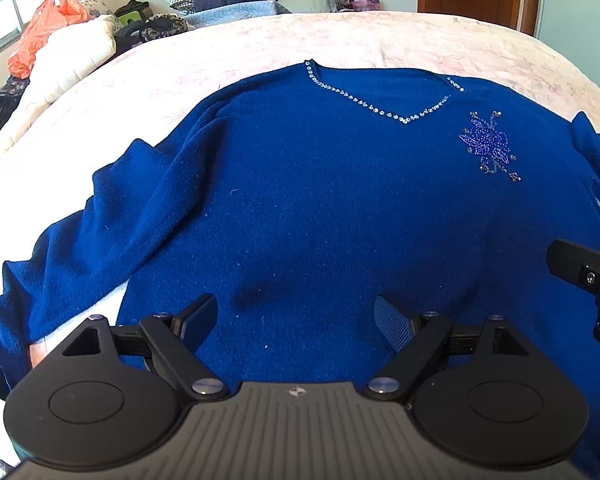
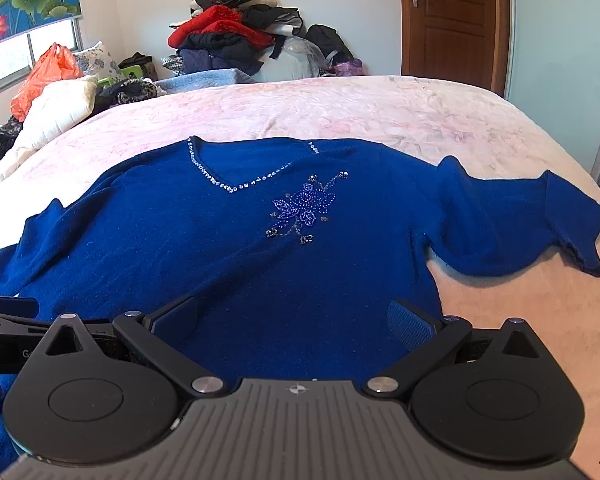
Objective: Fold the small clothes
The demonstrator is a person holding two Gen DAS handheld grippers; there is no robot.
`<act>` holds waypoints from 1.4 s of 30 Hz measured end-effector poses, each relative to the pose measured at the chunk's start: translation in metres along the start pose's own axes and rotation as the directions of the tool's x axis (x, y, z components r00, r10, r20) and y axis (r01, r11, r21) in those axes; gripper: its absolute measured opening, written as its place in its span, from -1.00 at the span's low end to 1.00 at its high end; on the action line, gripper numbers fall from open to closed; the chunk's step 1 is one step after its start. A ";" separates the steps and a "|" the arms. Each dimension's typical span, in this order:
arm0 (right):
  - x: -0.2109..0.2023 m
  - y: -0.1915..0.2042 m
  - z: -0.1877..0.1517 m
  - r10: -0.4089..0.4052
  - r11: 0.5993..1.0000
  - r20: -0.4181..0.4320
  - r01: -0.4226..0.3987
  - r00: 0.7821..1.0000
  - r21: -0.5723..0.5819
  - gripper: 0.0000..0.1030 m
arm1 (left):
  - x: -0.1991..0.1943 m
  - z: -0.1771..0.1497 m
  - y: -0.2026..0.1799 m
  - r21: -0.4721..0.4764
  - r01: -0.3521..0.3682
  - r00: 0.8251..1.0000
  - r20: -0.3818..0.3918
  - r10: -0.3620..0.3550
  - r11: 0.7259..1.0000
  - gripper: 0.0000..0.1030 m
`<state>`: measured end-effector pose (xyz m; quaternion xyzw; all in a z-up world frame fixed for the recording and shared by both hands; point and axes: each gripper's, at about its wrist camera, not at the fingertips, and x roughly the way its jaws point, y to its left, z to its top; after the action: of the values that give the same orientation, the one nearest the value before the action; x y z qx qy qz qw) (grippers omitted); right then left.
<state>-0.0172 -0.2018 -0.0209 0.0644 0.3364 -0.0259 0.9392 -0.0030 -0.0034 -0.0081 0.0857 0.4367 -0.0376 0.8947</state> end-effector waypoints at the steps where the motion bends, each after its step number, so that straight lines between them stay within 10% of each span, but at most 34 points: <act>1: 0.000 0.000 0.000 0.001 1.000 0.002 -0.001 1.000 0.001 0.99 | 0.000 0.000 -0.001 0.002 -0.001 1.000 0.000 0.001 1.000 0.67; 25: -0.015 -0.007 -0.008 0.039 0.995 0.097 -0.030 0.994 -0.092 0.98 | -0.004 0.003 -0.013 0.028 0.026 0.999 0.026 -0.027 0.999 0.67; 31: -0.023 -0.074 -0.002 -0.142 0.987 0.175 0.153 0.974 -0.052 0.98 | -0.007 0.008 -0.026 0.064 0.038 0.999 0.032 -0.040 0.997 0.66; 35: -0.013 -0.140 0.000 -0.372 0.926 0.176 0.378 0.911 0.000 0.93 | -0.004 0.007 -0.035 0.092 0.033 0.999 0.021 -0.035 0.995 0.67; 42: 0.028 -0.201 0.003 -0.409 0.909 0.094 0.414 0.908 -0.042 0.47 | 0.001 0.007 -0.041 0.112 0.015 1.000 0.010 -0.016 0.994 0.66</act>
<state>-0.0122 -0.4010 -0.0572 -0.0377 0.3036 -0.2158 0.9273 -0.0029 -0.0450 -0.0093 0.1322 0.4297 -0.0693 0.8906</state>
